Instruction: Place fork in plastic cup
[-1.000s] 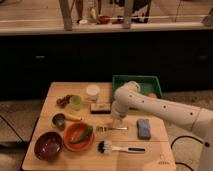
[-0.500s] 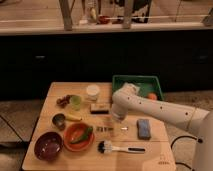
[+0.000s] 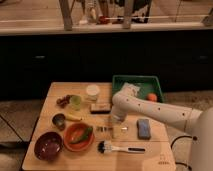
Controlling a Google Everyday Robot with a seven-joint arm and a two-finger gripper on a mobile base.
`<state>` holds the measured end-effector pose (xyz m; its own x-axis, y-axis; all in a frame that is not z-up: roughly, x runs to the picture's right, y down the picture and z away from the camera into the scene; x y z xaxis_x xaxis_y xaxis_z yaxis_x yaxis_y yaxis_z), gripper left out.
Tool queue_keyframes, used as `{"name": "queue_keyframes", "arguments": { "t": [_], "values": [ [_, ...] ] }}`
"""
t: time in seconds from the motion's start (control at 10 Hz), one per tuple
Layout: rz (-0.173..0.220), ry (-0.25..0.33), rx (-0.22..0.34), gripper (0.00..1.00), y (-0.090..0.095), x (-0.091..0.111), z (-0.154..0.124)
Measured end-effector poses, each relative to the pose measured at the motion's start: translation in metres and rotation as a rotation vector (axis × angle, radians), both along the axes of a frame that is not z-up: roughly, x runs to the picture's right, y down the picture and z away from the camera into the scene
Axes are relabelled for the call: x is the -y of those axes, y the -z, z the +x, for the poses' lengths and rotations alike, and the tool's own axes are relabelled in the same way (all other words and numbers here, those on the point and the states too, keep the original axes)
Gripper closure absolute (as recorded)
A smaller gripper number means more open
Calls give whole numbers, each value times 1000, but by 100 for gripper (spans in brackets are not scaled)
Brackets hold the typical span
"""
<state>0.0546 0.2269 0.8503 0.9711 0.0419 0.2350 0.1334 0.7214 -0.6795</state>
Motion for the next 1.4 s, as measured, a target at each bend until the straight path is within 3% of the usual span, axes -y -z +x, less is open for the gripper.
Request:
{"name": "queue_keyframes", "arguments": {
  "t": [0.7,1.4],
  "values": [
    [-12,6,-11,98,4,0,4],
    [-22,-2,-11,100,6,-3,5]
  ]
}}
